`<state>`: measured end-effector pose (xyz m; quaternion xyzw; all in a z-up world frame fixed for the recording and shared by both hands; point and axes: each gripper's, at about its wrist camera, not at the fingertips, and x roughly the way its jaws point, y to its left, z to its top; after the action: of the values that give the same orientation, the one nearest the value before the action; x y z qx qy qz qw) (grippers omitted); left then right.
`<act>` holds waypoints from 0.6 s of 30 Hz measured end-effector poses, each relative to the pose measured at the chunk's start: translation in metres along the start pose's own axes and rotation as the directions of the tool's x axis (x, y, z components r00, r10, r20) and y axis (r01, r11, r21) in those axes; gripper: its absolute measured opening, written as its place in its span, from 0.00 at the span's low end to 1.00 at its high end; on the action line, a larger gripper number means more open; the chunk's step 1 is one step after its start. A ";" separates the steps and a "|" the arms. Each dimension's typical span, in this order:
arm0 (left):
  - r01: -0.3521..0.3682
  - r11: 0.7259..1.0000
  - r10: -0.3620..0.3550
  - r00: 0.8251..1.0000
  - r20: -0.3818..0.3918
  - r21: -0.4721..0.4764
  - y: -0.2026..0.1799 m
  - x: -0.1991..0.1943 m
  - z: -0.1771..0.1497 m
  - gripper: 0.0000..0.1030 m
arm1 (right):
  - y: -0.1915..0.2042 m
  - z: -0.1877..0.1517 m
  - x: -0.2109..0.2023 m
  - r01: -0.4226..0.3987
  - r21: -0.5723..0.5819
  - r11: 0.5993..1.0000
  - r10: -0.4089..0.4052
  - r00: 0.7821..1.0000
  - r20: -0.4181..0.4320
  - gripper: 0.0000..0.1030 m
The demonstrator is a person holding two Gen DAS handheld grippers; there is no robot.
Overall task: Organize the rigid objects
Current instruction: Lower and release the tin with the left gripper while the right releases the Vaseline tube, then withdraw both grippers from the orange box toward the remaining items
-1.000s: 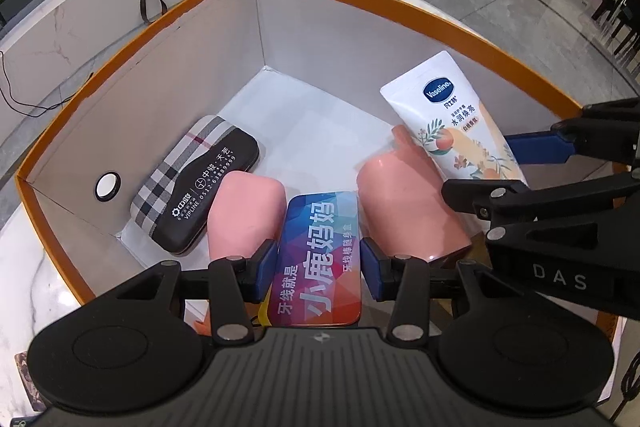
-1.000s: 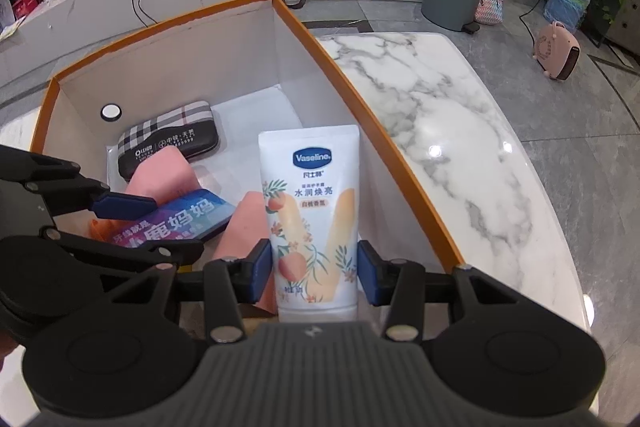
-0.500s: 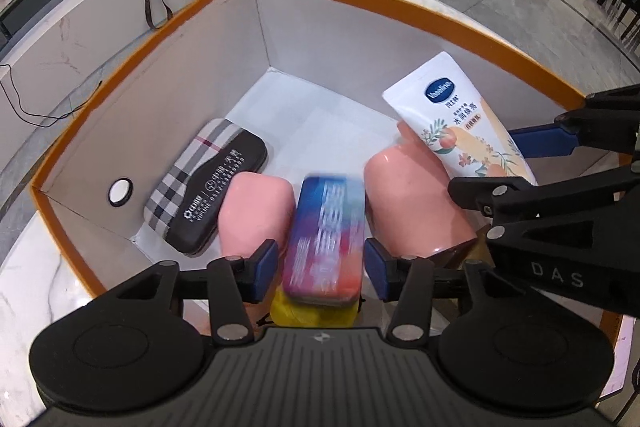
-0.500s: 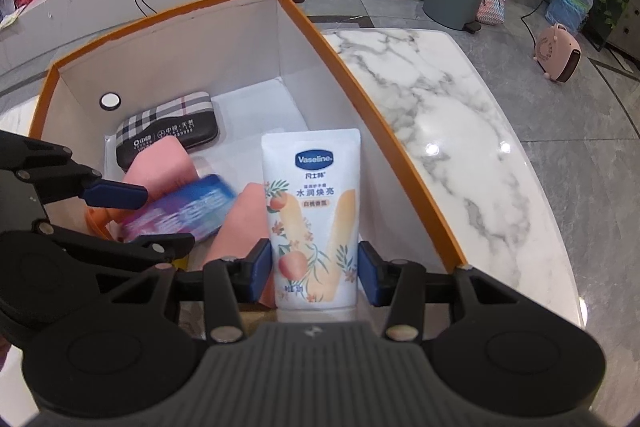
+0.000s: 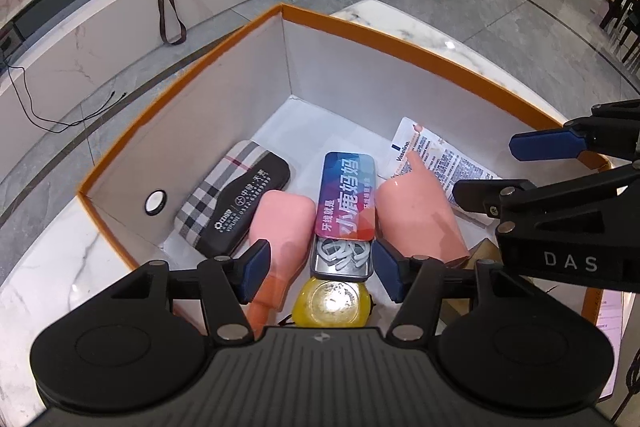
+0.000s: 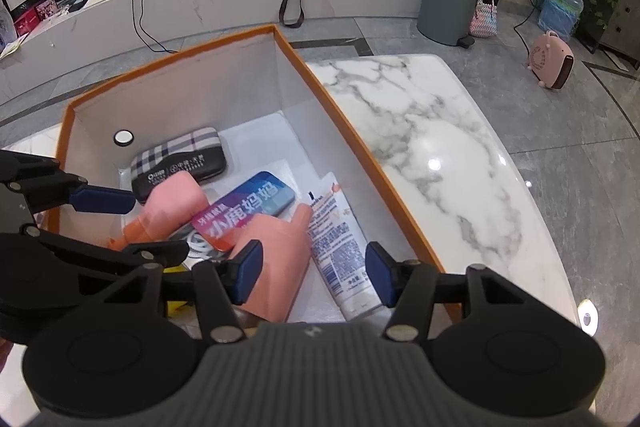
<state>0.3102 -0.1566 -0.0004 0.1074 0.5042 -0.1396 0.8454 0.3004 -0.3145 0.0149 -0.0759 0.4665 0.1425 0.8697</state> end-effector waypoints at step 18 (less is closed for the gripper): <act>-0.074 0.997 0.076 0.994 0.081 -0.037 0.031 -0.049 -0.014 0.67 | 0.041 0.010 -0.039 -0.062 -0.018 0.998 0.064 0.994 0.085 0.56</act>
<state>0.2869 -0.1170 0.0376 0.1061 0.4670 -0.1035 0.8717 0.2746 -0.2802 0.0533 -0.0618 0.4297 0.1766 0.8834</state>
